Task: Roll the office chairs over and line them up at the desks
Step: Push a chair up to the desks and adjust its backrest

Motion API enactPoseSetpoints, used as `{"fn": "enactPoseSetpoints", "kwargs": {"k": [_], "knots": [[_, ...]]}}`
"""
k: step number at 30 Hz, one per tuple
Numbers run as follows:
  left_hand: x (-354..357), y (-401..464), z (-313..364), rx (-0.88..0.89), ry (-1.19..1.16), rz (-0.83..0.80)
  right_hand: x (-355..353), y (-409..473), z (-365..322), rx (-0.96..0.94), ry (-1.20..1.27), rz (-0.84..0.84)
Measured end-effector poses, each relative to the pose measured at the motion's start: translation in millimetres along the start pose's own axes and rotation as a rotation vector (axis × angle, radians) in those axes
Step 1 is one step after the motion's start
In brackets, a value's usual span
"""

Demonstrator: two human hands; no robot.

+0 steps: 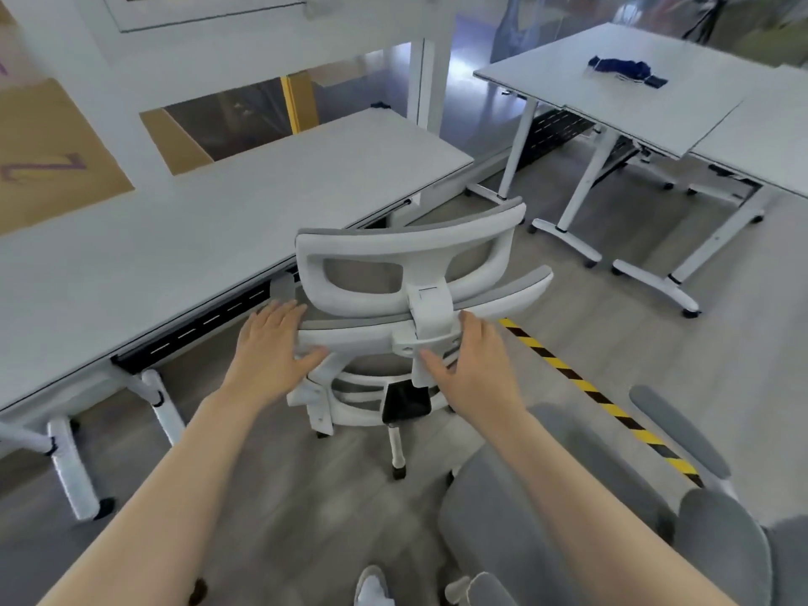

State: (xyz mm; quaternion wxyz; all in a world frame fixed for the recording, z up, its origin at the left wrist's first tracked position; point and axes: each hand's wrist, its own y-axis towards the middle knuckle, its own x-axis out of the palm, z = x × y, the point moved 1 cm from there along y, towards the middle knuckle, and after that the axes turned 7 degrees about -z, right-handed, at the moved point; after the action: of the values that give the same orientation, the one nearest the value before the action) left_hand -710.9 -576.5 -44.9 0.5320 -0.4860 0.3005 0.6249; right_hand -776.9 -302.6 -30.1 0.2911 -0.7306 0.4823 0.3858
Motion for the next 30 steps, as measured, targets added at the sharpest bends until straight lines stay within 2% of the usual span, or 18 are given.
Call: {"fn": "enactPoseSetpoints", "kwargs": {"k": [6,9,14,23,30], "knots": [[10,-3,-1,0.056,0.057,0.151,11,7,-2,0.034,0.012,0.097],[12,-4,4,0.047,0.05,0.162,15,2,-4,0.065,0.057,0.121],[17,-8,17,0.047,0.042,0.182,18,3,-3,0.151,0.092,0.057],[35,-9,51,0.102,-0.021,0.147,-2,19,25,0.218,0.087,0.063],[43,-8,59,0.25,-0.107,0.052,-22,37,61,0.139,0.162,0.029]]}}
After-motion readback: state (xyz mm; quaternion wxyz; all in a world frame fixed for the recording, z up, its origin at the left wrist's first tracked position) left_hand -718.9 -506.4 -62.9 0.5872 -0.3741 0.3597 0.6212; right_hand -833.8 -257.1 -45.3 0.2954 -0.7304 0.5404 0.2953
